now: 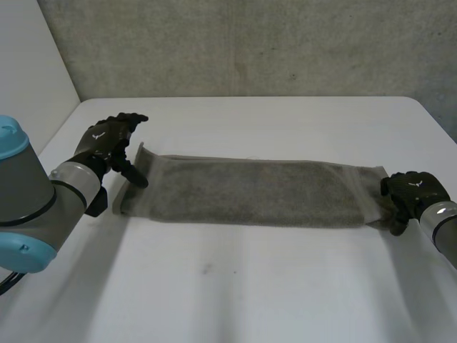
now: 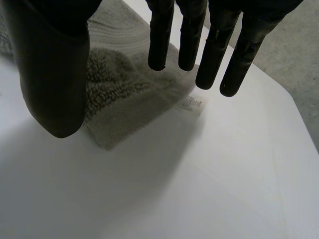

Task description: Fold the towel.

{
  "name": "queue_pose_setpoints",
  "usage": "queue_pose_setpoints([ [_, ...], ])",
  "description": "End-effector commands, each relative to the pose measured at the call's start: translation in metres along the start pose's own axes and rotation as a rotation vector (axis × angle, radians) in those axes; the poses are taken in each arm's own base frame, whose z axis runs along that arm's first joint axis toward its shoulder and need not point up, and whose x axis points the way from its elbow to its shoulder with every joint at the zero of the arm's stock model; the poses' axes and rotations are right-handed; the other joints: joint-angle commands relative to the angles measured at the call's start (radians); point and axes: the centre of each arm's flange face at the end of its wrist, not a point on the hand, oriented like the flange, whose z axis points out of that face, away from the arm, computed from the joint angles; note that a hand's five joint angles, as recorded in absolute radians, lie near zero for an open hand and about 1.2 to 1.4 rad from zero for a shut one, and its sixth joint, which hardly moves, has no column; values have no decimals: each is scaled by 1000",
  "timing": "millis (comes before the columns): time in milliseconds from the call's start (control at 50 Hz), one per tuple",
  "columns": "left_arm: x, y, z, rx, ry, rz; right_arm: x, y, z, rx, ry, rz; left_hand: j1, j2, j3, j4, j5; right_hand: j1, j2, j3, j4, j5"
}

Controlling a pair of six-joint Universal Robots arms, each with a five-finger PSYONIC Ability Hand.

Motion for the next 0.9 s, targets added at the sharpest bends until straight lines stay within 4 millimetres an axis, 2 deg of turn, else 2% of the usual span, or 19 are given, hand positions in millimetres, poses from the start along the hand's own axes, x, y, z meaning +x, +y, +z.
queue_pose_setpoints([
  [20,0,1,-1,-4,0,0,0,-1,1,6,-13,60,-1,9,8,8,-29,-8,-10,-17,-17,-7],
  [160,2,2,-1,-6,4,1,0,5,9,-3,-15,67,-1,9,8,8,-29,209,207,200,201,211],
  [200,2,2,-1,-6,6,1,0,7,15,-9,-13,70,-1,9,8,8,-29,536,534,527,528,537],
  [220,2,2,-1,-6,6,1,0,7,15,-9,-13,70,-1,9,8,8,-29,538,536,529,530,539],
  [260,2,2,-1,-7,5,1,8,12,20,-24,18,70,-1,9,8,8,-29,941,939,931,932,942],
  [360,2,7,-3,-20,4,-1,25,10,25,-26,76,51,-1,9,8,8,-29,942,940,933,934,943],
  [420,2,7,-3,-20,4,-1,49,10,25,-42,163,-8,-1,9,8,8,-29,942,940,933,934,943],
  [460,2,6,-3,-17,5,-1,82,6,23,-59,276,-117,-1,9,8,8,-29,942,940,933,934,943],
  [560,2,6,-4,-17,5,-1,121,-4,19,-81,393,-297,-1,9,8,8,-29,942,940,933,934,943],
  [640,1,6,-4,-16,3,-1,121,-21,21,-40,408,-342,-1,9,8,8,-29,942,940,933,934,943],
  [680,1,5,-3,-15,3,-1,95,-60,20,83,375,-343,-1,9,8,8,-29,942,940,933,934,943],
  [700,1,5,-3,-15,3,-1,94,-60,20,83,375,-343,-1,9,8,8,-29,942,940,933,934,943],
  [760,1,6,-4,-16,1,-1,22,-114,10,279,247,-374,-1,9,8,8,-29,942,940,933,934,943],
  [780,1,6,-4,-18,1,-1,22,-115,10,280,246,-374,-1,9,8,8,-29,942,940,933,934,943],
  [800,1,8,-4,-22,1,-2,-9,-128,3,340,188,-393,-1,9,8,8,-29,942,940,933,934,943],
  [820,1,8,-4,-22,1,-2,-9,-129,3,341,187,-393,-1,9,8,8,-29,942,940,933,934,943],
  [860,1,9,-5,-28,0,-3,-72,-150,-15,452,60,-429,-1,9,8,8,-29,942,940,933,934,943],
  [880,1,9,-6,-27,0,-2,-72,-150,-15,452,59,-429,-1,9,8,8,-29,942,940,933,934,943],
  [900,1,10,-6,-27,0,-2,-104,-153,-23,491,-8,-443,-1,9,8,8,-29,942,940,933,934,943],
])
